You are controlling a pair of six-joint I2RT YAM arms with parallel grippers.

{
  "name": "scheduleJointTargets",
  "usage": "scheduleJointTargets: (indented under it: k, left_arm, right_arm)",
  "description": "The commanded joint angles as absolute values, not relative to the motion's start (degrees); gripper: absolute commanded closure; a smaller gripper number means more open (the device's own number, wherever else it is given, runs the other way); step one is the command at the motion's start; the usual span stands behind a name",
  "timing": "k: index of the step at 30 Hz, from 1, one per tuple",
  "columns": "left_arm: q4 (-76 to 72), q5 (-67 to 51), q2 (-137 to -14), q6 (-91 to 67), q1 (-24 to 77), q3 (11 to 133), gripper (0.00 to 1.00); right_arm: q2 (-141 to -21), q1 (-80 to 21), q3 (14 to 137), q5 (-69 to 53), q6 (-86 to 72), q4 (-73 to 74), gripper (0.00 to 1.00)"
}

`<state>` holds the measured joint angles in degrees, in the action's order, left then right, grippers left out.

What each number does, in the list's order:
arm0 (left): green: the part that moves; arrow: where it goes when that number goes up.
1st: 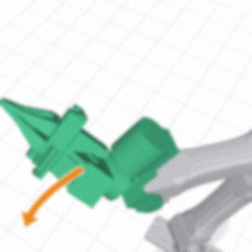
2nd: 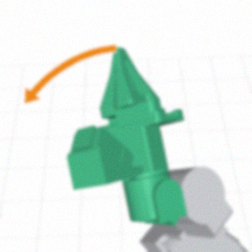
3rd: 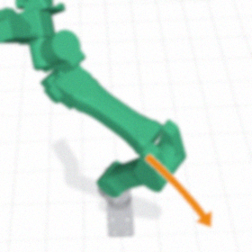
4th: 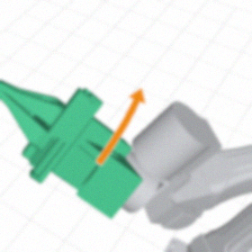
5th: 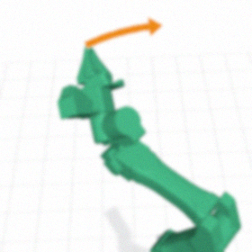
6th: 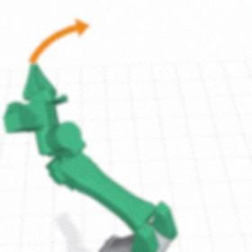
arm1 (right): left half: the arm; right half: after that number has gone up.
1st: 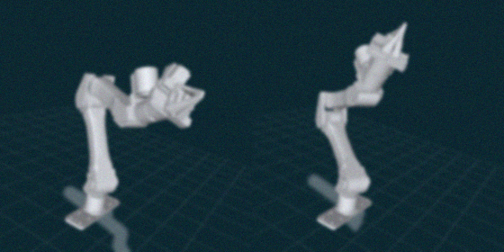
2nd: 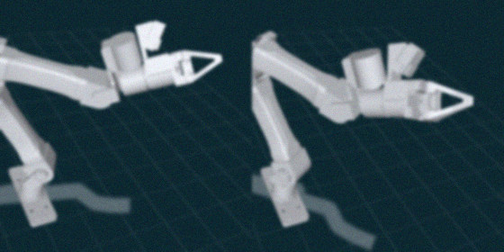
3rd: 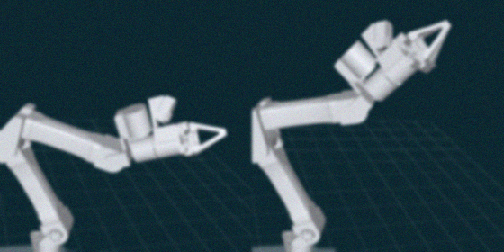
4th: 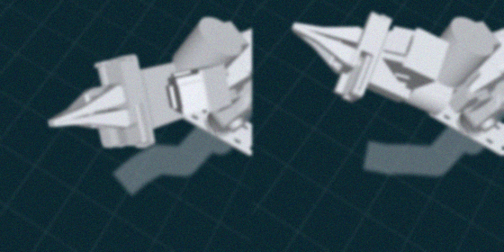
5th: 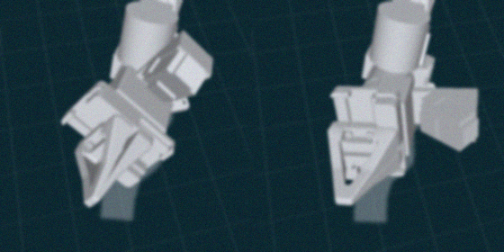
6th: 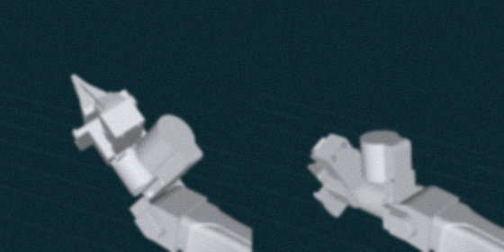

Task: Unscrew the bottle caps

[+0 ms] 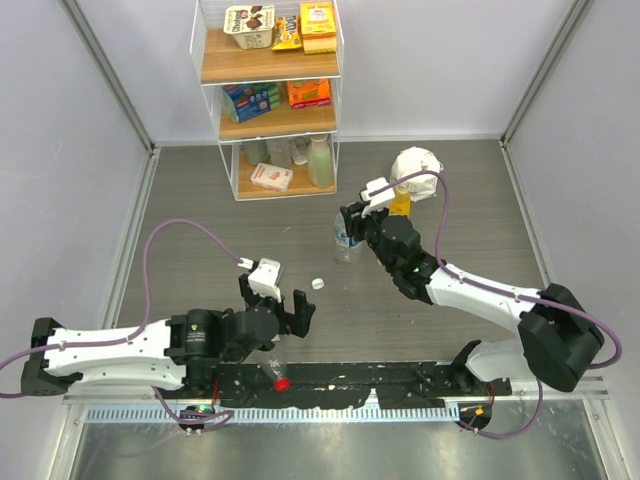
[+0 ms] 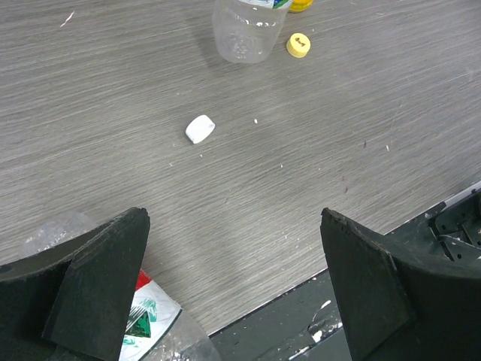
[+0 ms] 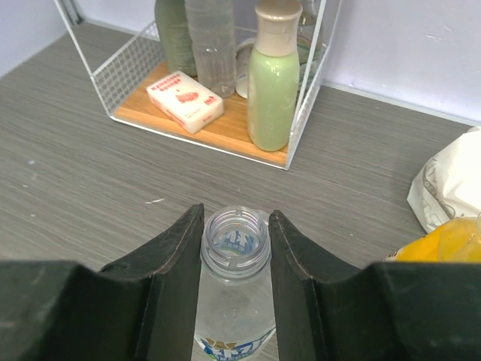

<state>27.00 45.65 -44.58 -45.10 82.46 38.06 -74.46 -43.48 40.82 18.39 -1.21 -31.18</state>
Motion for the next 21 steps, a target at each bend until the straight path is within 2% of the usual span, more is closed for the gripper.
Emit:
scheduleJointTargets:
  k: [1, 10, 17, 19, 20, 21]
  left_arm:
    - [27.95, 47.99, -44.82, -46.93, 82.44, 38.41, 0.0]
    - [31.11, 48.08, -44.82, -47.99, 82.44, 38.67, 0.0]
    - [32.43, 47.46, -45.0, -48.08, 82.53, 38.93, 0.0]
    - [33.04, 47.2, -45.26, -48.08, 82.44, 39.28, 0.0]
    - [33.39, 47.11, -45.35, -48.08, 82.53, 39.46, 0.0]
    - [33.75, 47.02, -45.7, -48.08, 82.44, 39.72, 0.0]
  right_arm:
    - [-77.07, -44.12, 43.5, 24.43, 3.08, -37.44, 0.96]
    - [-81.03, -44.21, 42.98, 24.87, 1.05, -35.68, 0.88]
    - [-79.81, -44.21, 42.28, 24.43, 1.14, -34.01, 0.79]
    - [-78.93, -44.21, 42.1, 24.43, 0.7, -33.84, 0.6]
    - [-78.32, -44.12, 42.1, 24.0, 0.44, -33.58, 0.54]
    - [-78.14, -44.21, 42.45, 23.73, 0.35, -32.88, 0.44]
